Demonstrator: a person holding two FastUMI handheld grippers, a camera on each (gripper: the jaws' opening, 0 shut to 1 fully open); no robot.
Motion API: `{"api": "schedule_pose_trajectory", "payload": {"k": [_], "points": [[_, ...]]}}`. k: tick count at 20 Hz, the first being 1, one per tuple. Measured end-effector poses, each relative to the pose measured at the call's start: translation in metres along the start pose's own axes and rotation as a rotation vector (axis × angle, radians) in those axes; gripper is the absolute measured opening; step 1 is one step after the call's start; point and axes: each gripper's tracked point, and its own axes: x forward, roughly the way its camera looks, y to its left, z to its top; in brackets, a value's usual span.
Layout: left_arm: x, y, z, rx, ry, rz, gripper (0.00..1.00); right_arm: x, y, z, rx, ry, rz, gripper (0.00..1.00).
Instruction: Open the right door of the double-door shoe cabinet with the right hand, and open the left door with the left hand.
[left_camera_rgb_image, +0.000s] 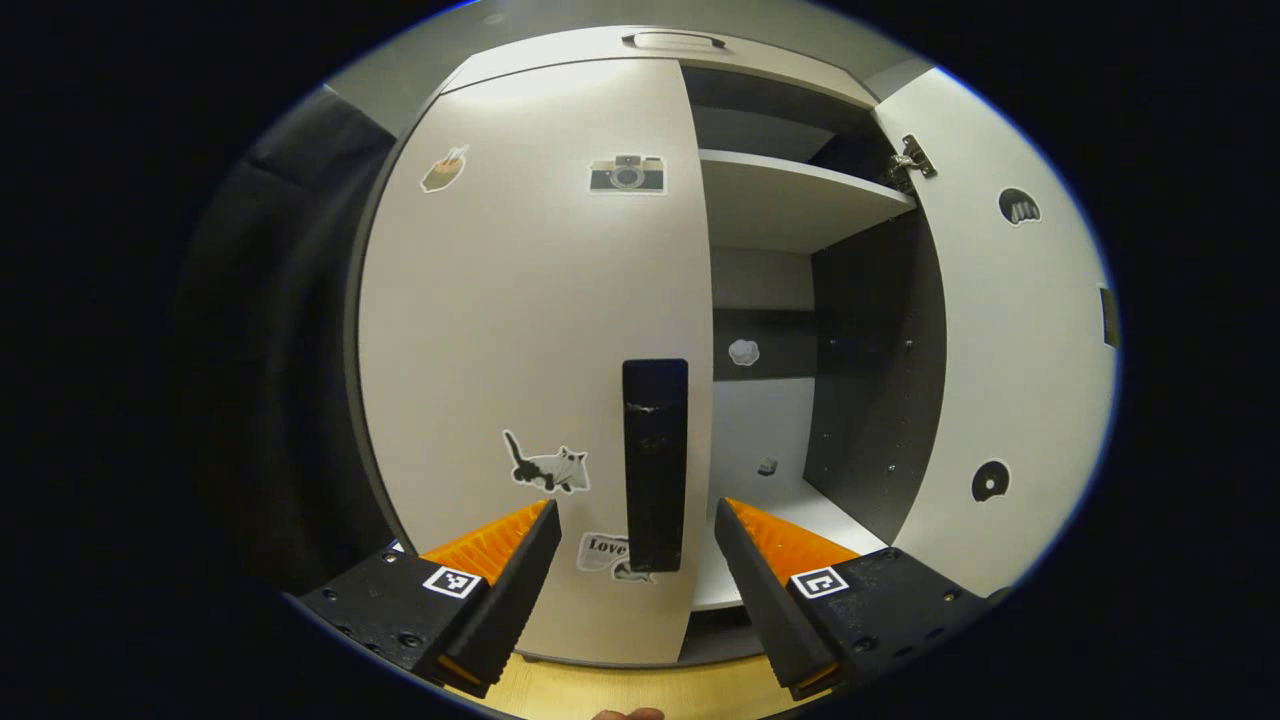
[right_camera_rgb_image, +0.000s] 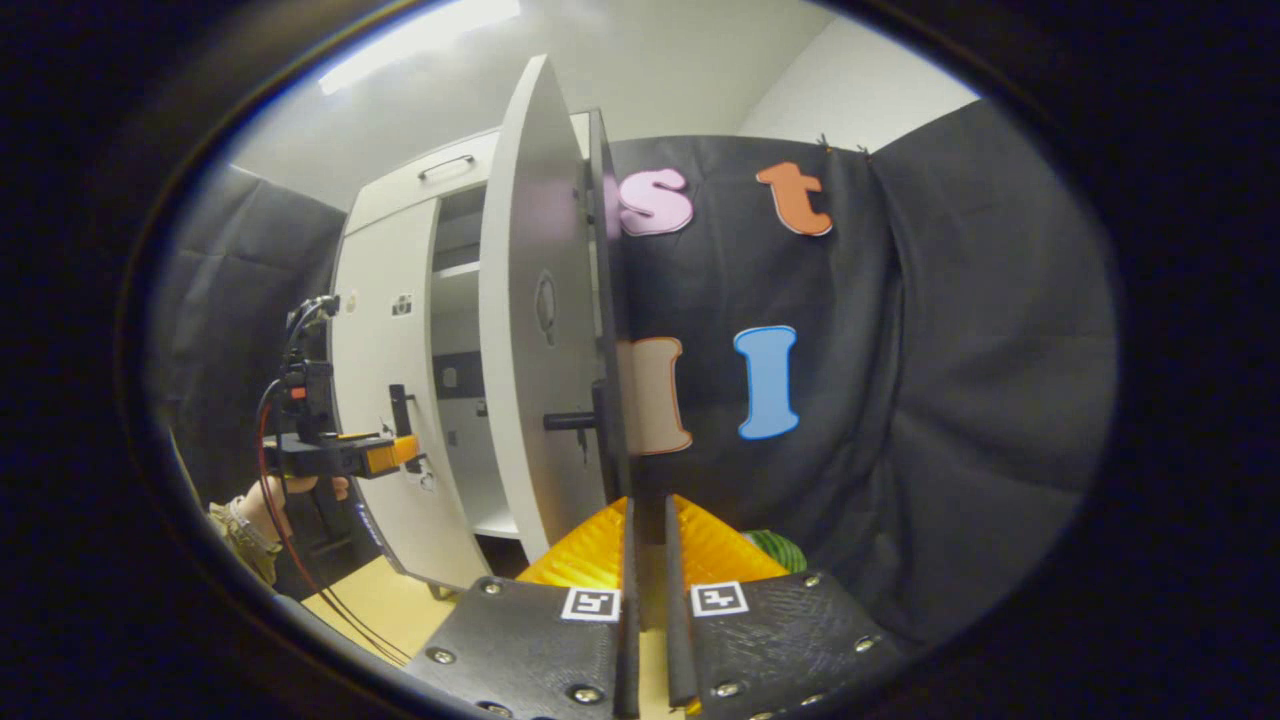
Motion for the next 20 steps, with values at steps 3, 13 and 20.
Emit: {"api": "schedule_pose_trajectory", "payload": {"k": [3, 13, 20], "points": [[0.015, -0.003, -0.001, 0.005, 0.001, -0.002, 0.97, -0.014, -0.023, -0.002, 0.019, 0.005, -0.081, 0.12], [0.029, -0.001, 0.005, 0.010, -0.025, 0.028, 0.67, -0.050, -0.066, -0.014, 0.094, 0.013, -0.237, 0.12], [0.030, -0.002, 0.004, 0.023, -0.013, 0.024, 0.34, -0.051, -0.062, -0.023, 0.079, 0.042, -0.231, 0.12]]}}
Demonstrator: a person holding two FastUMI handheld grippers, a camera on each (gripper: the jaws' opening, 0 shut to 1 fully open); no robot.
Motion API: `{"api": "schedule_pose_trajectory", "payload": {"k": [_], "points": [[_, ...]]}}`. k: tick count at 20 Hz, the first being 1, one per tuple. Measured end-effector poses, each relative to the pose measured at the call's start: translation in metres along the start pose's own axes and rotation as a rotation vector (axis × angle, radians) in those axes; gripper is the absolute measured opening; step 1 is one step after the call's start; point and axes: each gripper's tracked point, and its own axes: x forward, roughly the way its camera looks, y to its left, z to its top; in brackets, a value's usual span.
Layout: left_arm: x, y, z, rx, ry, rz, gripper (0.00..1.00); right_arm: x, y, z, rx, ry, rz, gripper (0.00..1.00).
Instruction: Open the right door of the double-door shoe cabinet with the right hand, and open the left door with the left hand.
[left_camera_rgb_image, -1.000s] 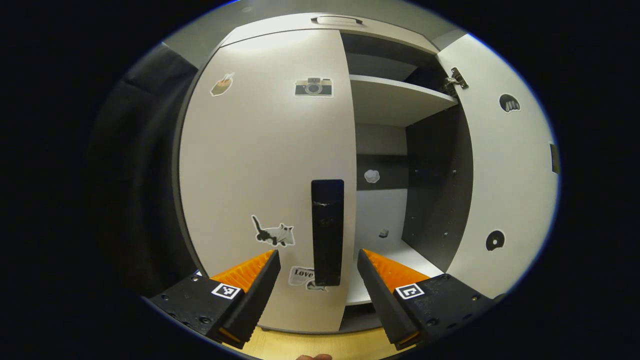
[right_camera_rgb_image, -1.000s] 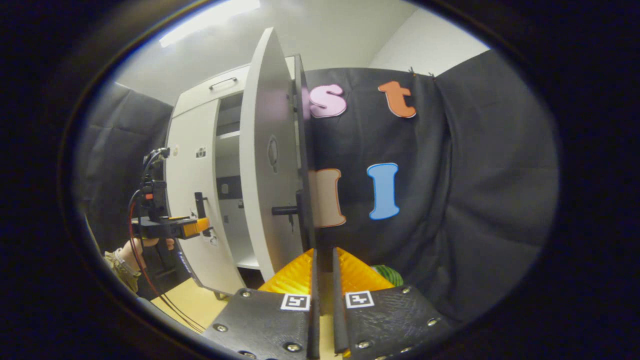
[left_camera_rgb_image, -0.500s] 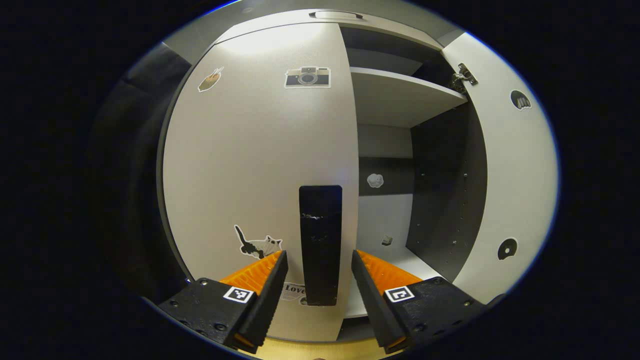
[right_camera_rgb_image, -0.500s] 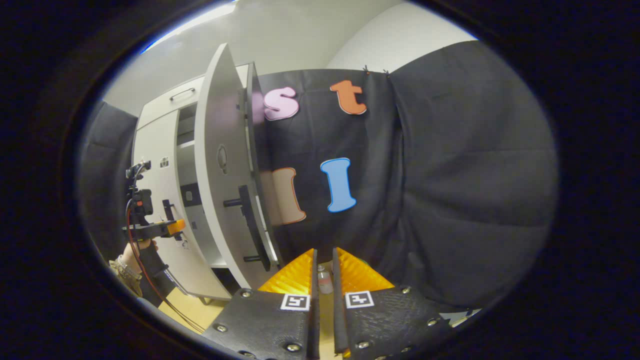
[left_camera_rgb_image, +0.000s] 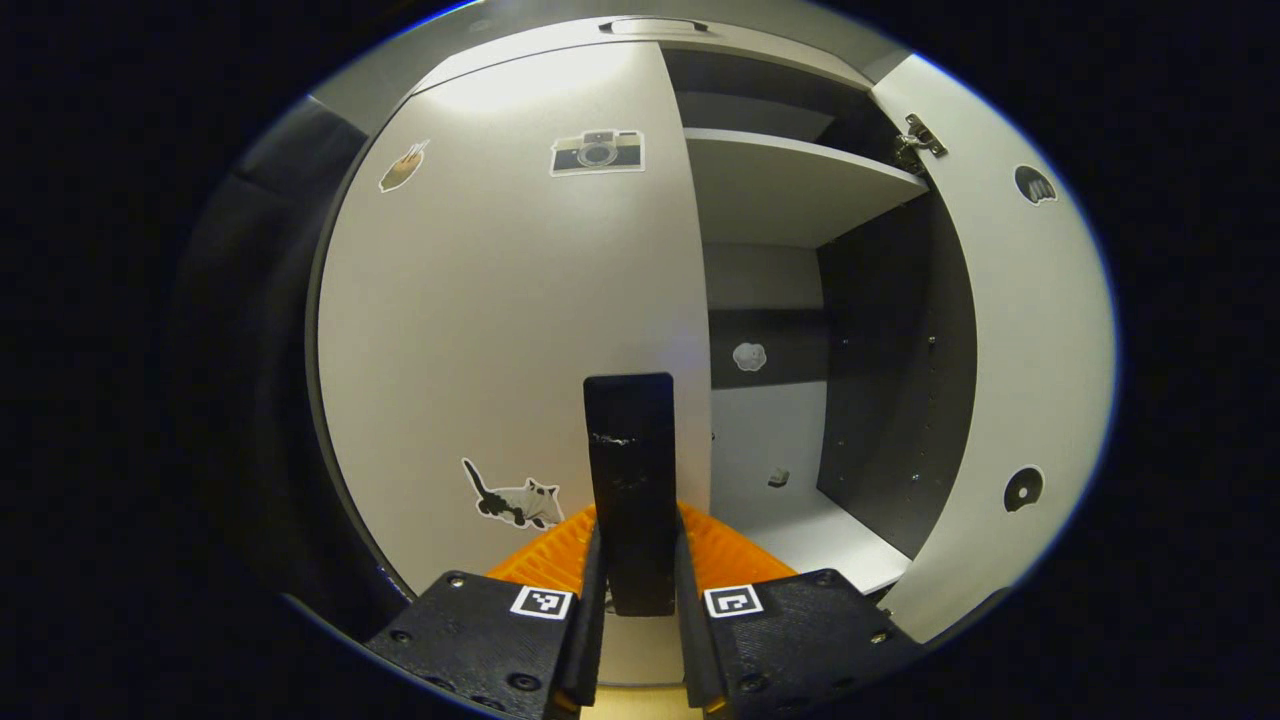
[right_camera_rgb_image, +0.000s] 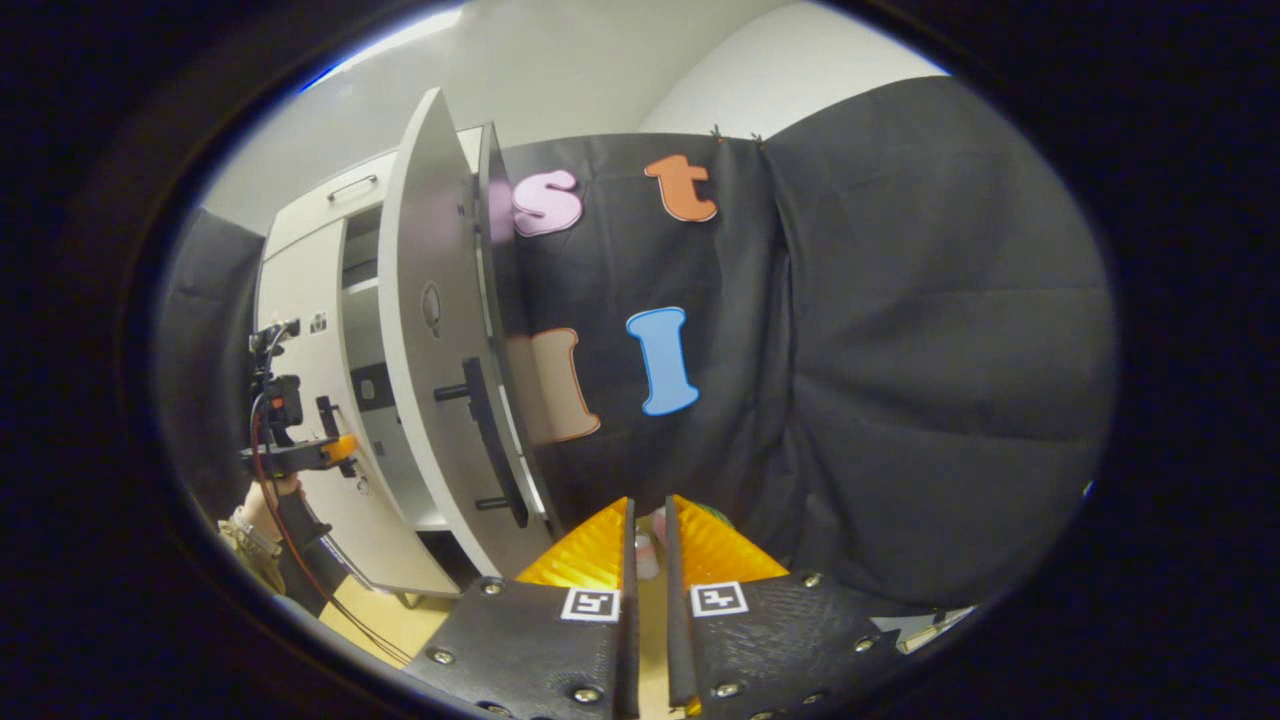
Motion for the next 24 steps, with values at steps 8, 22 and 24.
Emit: {"api": "schedule_pose_trajectory", "payload": {"k": [8, 22, 24], "points": [[-0.004, 0.001, -0.001, -0.020, 0.012, -0.049, 0.23, -0.006, 0.007, -0.014, -0.077, 0.053, 0.005, 0.12], [-0.006, 0.007, -0.002, -0.039, 0.028, -0.127, 0.22, -0.004, 0.036, -0.029, -0.073, 0.094, 0.081, 0.12], [-0.006, 0.008, -0.002, -0.042, 0.029, -0.136, 0.22, -0.003, 0.042, -0.030, -0.077, 0.099, 0.091, 0.11]]}}
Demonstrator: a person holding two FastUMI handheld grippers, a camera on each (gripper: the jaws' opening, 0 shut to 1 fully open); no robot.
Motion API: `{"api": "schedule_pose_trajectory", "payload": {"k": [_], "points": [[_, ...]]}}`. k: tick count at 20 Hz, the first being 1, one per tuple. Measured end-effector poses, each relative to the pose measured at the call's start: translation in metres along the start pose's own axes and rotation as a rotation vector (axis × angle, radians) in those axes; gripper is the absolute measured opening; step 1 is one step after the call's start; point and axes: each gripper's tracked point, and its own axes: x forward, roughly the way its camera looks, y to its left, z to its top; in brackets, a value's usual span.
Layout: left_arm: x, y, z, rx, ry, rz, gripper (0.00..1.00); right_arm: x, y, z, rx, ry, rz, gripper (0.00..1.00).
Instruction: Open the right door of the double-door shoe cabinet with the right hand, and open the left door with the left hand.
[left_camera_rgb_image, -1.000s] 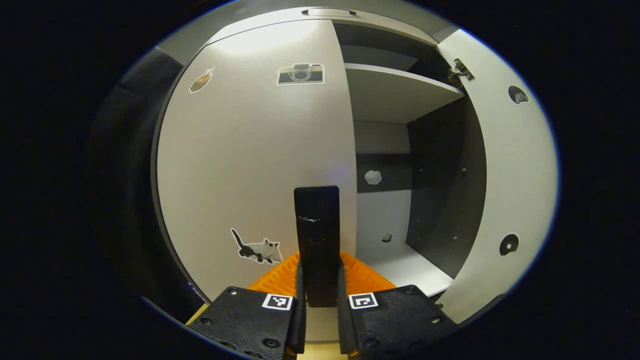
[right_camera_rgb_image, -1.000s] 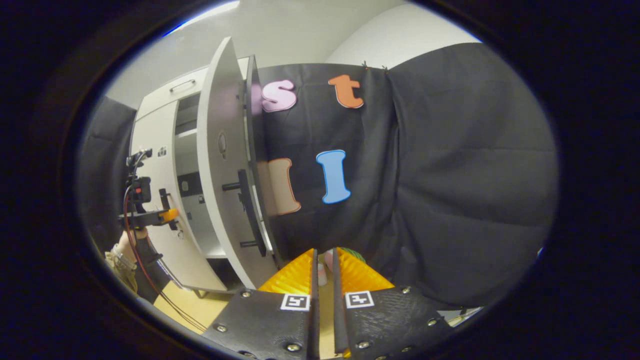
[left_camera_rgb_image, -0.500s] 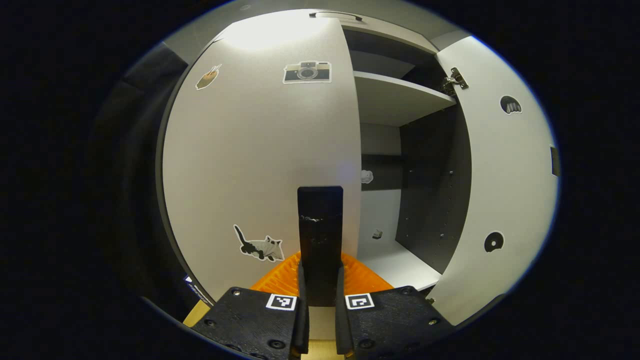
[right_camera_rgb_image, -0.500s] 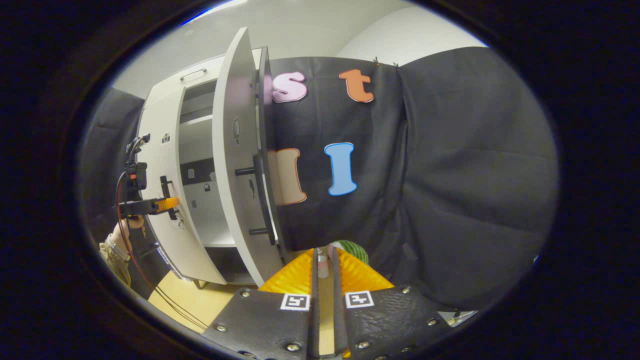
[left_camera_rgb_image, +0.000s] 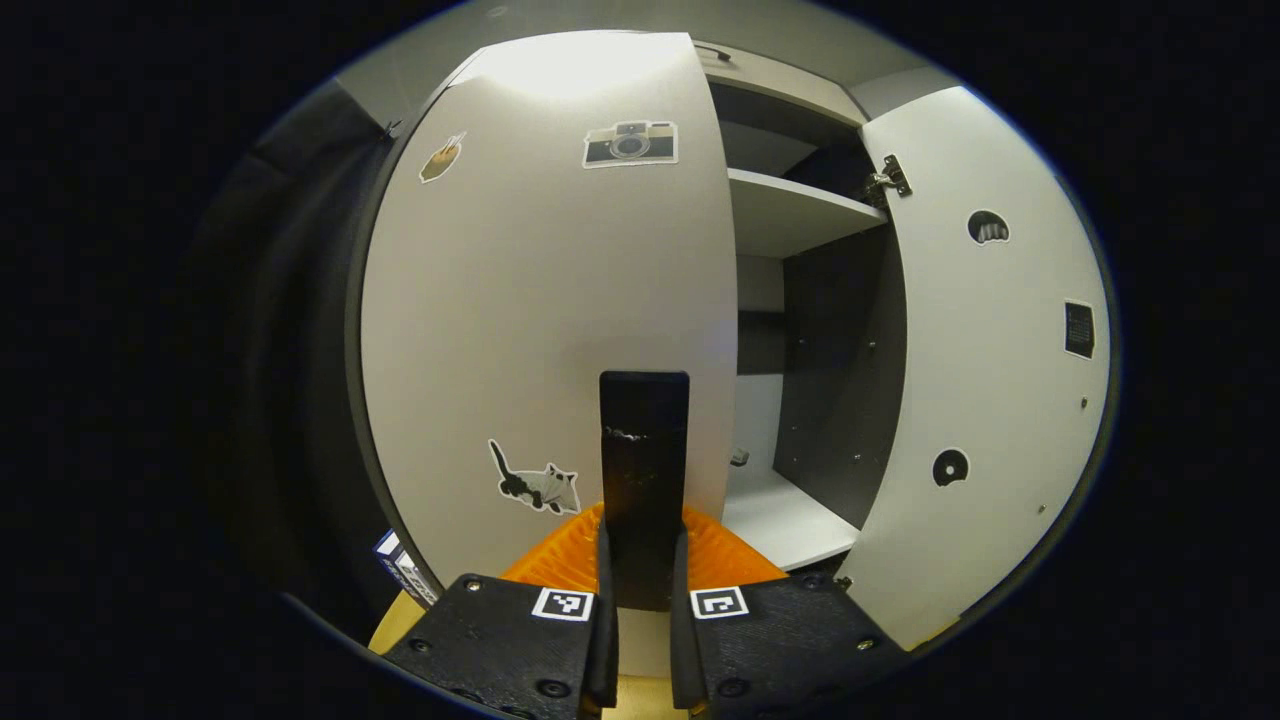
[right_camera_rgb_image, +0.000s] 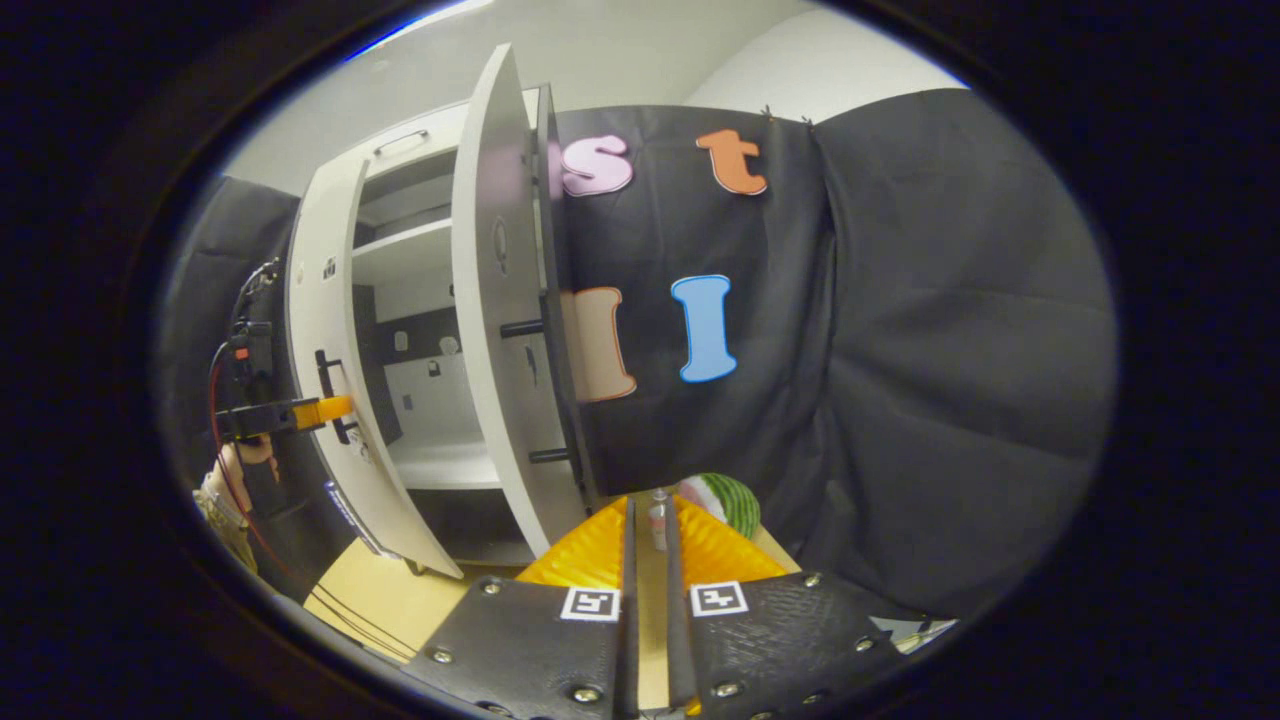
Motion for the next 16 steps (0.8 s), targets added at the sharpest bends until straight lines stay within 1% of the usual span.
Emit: {"api": "schedule_pose_trajectory", "payload": {"k": [10, 16], "points": [[-0.006, 0.005, -0.002, -0.009, 0.009, -0.020, 0.22, -0.001, 0.016, -0.002, -0.008, 0.009, 0.024, 0.11], [-0.008, 0.008, -0.002, -0.011, 0.010, -0.015, 0.21, -0.002, 0.024, -0.004, -0.004, 0.011, 0.038, 0.11]]}}
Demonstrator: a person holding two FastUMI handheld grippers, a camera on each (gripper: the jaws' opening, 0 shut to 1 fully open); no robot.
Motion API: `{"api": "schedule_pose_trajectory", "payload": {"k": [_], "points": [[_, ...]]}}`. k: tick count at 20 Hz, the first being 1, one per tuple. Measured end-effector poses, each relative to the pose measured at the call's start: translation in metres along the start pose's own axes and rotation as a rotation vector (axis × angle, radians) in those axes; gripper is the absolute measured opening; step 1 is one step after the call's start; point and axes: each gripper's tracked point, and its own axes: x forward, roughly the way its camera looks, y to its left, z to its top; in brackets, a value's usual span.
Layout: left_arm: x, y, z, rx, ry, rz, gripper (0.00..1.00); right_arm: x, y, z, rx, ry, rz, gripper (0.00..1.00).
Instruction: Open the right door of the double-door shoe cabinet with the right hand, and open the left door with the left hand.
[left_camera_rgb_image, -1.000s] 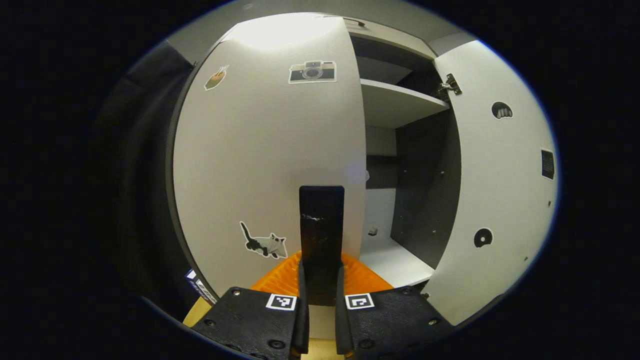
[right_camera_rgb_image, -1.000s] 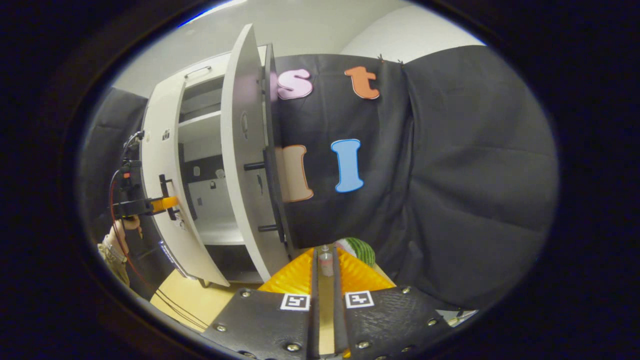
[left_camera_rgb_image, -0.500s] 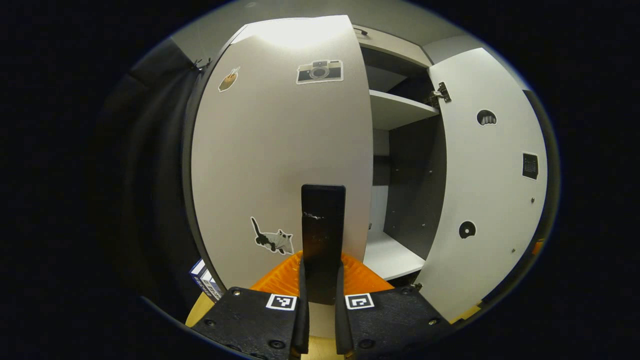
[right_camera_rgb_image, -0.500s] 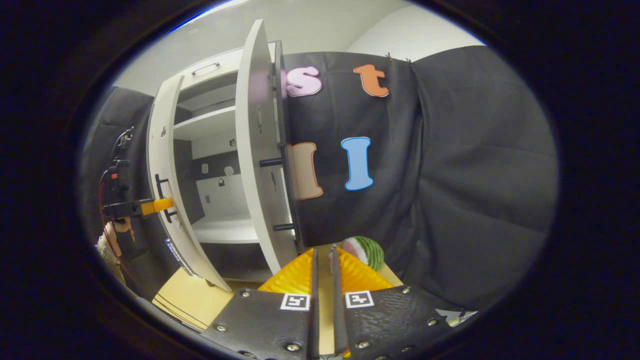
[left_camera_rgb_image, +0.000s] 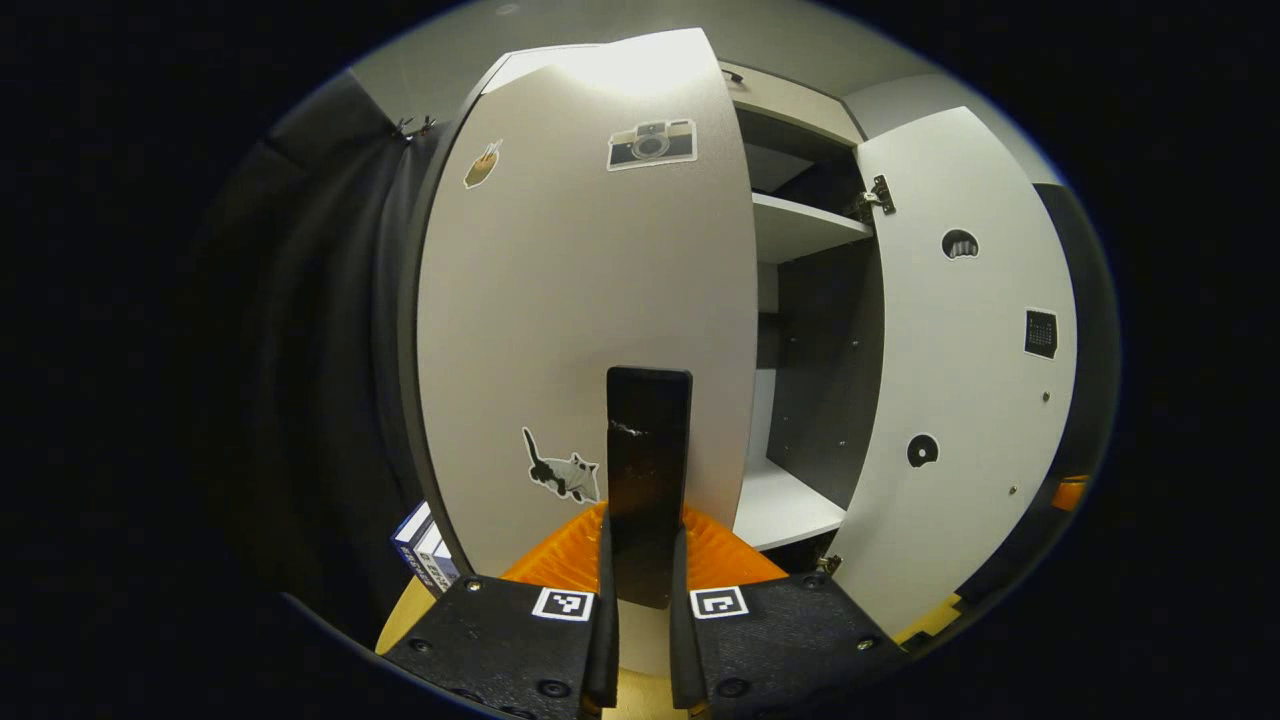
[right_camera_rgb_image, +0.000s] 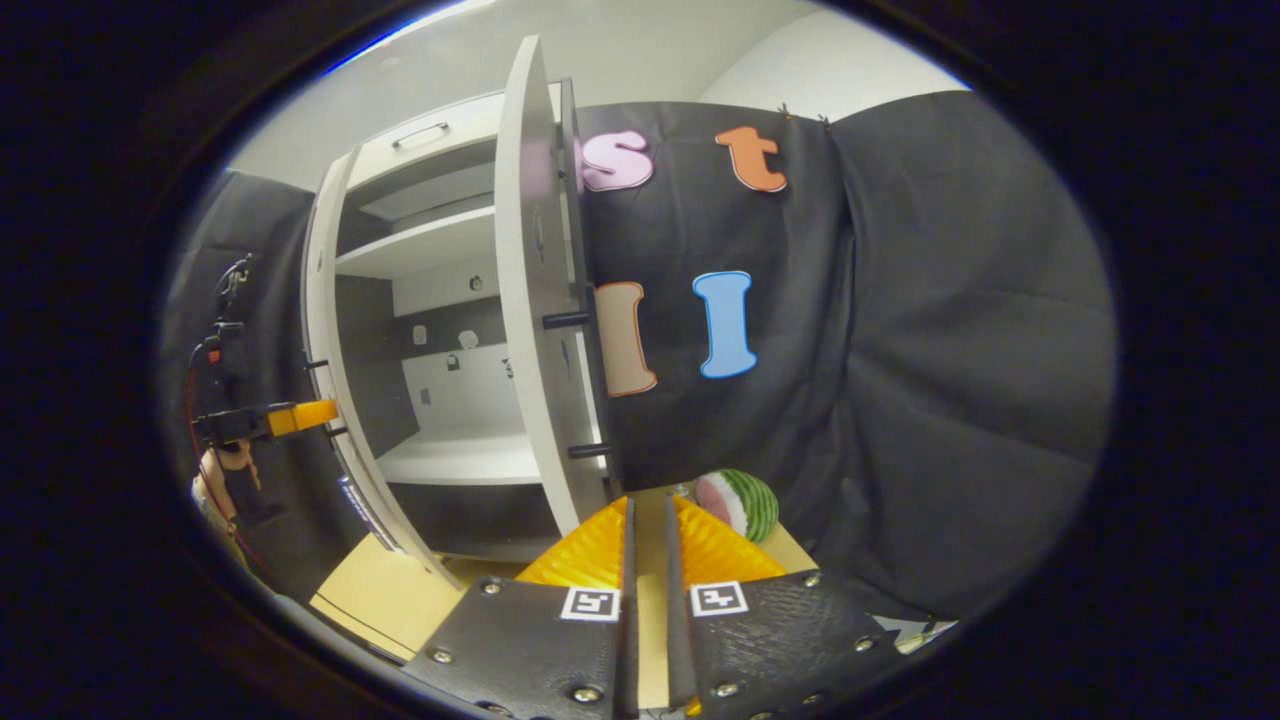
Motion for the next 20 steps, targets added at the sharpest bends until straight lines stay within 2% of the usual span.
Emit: {"api": "schedule_pose_trajectory", "payload": {"k": [16, 20], "points": [[-0.009, 0.012, 0.000, -0.011, -0.008, 0.047, 0.21, -0.007, 0.042, -0.017, 0.014, 0.020, 0.074, 0.11], [-0.011, 0.017, -0.001, -0.011, -0.006, 0.067, 0.18, -0.008, 0.054, -0.019, 0.012, 0.021, 0.094, 0.11]]}}
